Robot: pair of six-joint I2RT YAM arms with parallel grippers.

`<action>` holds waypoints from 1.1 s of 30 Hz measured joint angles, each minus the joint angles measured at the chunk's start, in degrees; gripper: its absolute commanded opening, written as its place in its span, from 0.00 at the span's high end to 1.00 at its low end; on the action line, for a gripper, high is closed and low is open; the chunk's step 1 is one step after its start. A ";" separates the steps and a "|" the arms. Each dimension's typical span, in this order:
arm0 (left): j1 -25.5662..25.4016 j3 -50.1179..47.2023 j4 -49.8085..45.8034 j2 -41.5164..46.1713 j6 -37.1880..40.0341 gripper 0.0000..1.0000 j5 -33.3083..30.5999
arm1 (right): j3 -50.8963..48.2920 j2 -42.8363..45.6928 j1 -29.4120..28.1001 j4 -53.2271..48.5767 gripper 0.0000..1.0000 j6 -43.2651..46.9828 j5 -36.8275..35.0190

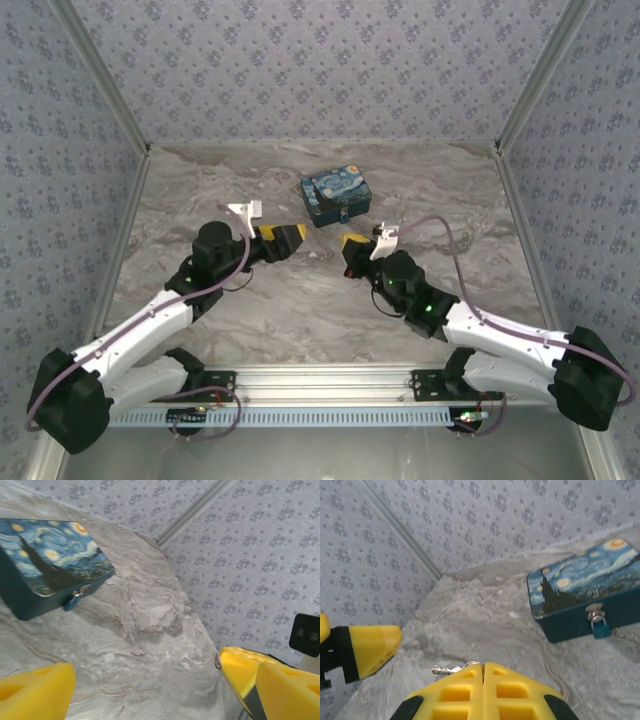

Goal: Unlock the padlock with the key

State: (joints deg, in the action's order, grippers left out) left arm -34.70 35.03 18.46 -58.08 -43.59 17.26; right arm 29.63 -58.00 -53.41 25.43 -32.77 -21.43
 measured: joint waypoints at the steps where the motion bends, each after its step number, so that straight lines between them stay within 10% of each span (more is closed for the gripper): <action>1: -0.37 0.37 0.28 -0.70 -0.20 0.08 0.13 | -0.13 0.39 -0.33 0.15 1.00 0.76 -0.94; 8: -0.96 5.49 -3.26 -5.09 -10.60 0.15 -1.31 | -0.35 2.19 -3.10 -0.61 1.00 9.77 -8.37; 22: -1.40 16.81 -23.56 -12.17 -56.87 0.35 -0.20 | 9.03 -6.14 -6.69 -2.51 1.00 40.09 -13.33; 33: -4.48 16.81 -23.17 -14.71 -72.74 0.52 2.51 | 12.63 -14.23 -9.57 -2.40 1.00 49.72 -13.35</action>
State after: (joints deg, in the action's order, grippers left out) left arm -39.18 51.83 -4.71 -72.79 -116.33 19.77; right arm 42.26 -72.23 -62.98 23.03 16.95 -34.79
